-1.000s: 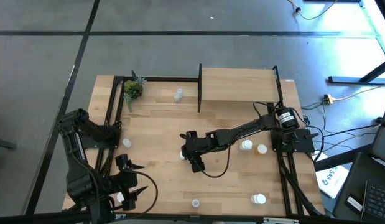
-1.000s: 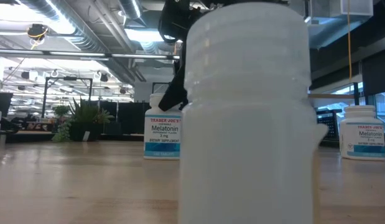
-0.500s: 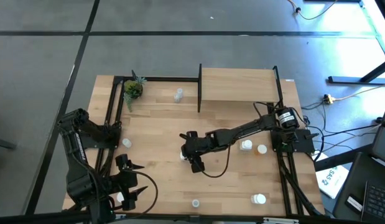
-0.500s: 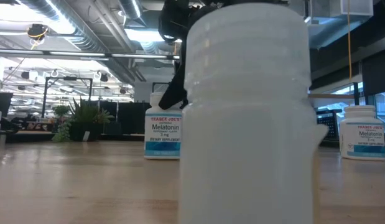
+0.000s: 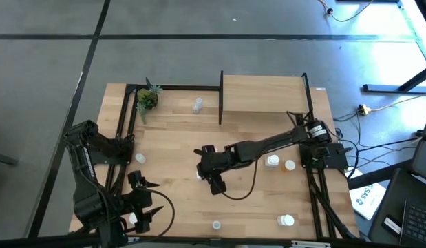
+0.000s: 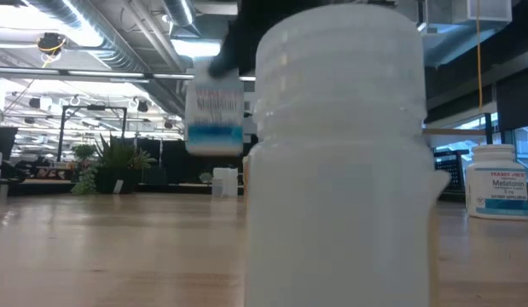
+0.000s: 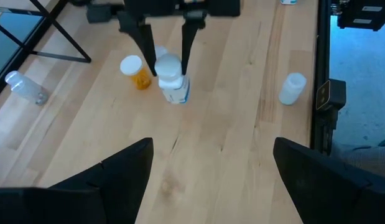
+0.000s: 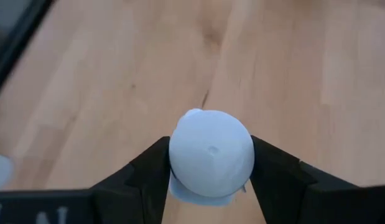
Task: Pick and place medicine bottles onto shelf by color
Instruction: Put the left white pill bottle on the shelf
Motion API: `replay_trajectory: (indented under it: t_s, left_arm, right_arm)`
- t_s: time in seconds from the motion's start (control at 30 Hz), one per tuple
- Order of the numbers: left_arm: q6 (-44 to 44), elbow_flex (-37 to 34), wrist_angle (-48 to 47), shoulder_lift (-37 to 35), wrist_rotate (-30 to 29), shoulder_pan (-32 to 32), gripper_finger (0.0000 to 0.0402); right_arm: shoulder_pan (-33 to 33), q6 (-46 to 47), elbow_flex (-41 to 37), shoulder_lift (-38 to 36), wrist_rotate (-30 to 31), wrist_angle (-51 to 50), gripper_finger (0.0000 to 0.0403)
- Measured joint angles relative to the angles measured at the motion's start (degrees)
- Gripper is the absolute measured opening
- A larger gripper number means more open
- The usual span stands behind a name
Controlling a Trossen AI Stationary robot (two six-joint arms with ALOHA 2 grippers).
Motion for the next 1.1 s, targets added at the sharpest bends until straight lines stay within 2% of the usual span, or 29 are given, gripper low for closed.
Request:
replay_trajectory:
  t_s: [0.17, 0.57, 0.73, 0.97, 1.1]
  left_arm:
    - [0.1, 0.0, 0.0, 0.0, 0.1, 0.0, 0.0327]
    - [0.4, 0.0, 0.0, 0.0, 1.5, -0.2, 0.0327]
    - [1.8, 0.0, 0.0, 0.0, 0.6, -0.2, 0.0327]
    - [3.5, 0.0, -0.1, 0.0, -0.6, 0.8, 0.0327]
    - [3.5, 0.0, -0.5, 0.0, -0.6, 1.8, 0.0327]
  right_arm:
    - [1.3, -0.1, 6.8, 0.0, 0.8, -6.6, 0.0195]
    - [5.5, 1.8, 23.5, 0.0, 12.2, -24.8, 0.0194]
    - [6.5, 4.3, 27.5, 0.0, 16.4, -31.6, 0.0196]
    - [6.5, 7.6, 31.1, 0.0, 17.9, -40.6, 0.0197]
    - [6.5, 9.7, 33.1, 0.0, 21.3, -47.0, 0.0198]
